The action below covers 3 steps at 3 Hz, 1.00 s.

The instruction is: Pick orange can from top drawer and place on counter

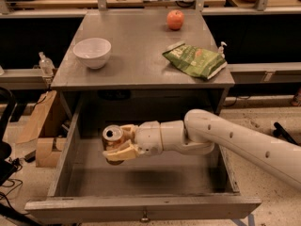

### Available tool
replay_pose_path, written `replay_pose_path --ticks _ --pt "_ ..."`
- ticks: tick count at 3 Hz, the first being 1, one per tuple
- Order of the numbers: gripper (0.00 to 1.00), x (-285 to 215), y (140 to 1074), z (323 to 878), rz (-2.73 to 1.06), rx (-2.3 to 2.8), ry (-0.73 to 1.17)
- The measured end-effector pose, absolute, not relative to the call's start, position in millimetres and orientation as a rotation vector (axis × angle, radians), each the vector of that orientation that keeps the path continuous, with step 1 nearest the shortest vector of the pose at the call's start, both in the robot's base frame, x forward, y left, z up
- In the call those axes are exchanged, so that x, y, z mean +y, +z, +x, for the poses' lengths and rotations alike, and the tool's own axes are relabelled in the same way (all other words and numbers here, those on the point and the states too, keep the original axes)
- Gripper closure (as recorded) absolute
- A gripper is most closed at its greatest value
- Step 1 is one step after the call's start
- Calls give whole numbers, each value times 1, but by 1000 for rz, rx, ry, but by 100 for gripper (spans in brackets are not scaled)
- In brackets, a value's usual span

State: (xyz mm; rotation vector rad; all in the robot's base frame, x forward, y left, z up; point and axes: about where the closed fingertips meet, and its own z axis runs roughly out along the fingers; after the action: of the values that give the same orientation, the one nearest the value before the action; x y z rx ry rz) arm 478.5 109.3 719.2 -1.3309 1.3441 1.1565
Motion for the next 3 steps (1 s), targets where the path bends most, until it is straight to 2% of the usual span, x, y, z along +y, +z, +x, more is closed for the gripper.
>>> replay_pose_path --ticks 1,2,3 --pt "100 83 797 492 -1305 1348 1024" --pt "100 70 902 527 -1302 1400 835" --pt "100 78 957 567 -1307 1440 748"
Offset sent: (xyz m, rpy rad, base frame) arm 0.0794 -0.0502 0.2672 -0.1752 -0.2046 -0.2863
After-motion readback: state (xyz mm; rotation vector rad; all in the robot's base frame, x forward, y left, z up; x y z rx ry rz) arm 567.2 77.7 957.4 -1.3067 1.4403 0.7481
